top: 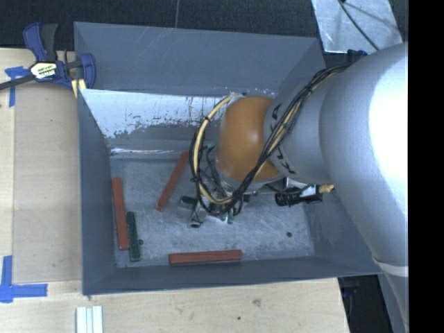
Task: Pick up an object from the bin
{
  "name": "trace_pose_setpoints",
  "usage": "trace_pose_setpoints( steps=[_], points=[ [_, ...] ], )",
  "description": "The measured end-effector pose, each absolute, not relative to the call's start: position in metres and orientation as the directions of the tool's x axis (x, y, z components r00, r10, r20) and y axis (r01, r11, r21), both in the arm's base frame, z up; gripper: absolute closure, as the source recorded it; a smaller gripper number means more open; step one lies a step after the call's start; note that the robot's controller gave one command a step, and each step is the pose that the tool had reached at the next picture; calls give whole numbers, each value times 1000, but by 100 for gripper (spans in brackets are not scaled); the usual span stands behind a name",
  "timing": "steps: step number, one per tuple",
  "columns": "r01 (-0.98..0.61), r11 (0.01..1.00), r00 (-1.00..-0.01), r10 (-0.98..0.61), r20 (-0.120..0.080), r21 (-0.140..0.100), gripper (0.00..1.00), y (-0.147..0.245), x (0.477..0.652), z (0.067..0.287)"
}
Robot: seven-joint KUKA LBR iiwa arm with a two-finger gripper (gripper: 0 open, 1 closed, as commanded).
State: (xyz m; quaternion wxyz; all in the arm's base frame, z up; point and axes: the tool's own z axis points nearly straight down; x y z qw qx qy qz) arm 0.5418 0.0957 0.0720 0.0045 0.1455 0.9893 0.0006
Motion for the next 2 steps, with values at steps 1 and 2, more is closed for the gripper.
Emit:
trace_pose_setpoints(
  steps=[1,2],
  points=[
    [285,958,-958,285,-7,3,100,95,544,109],
    [283,959,-959,283,-9,4,100,95,547,200]
  ],
)
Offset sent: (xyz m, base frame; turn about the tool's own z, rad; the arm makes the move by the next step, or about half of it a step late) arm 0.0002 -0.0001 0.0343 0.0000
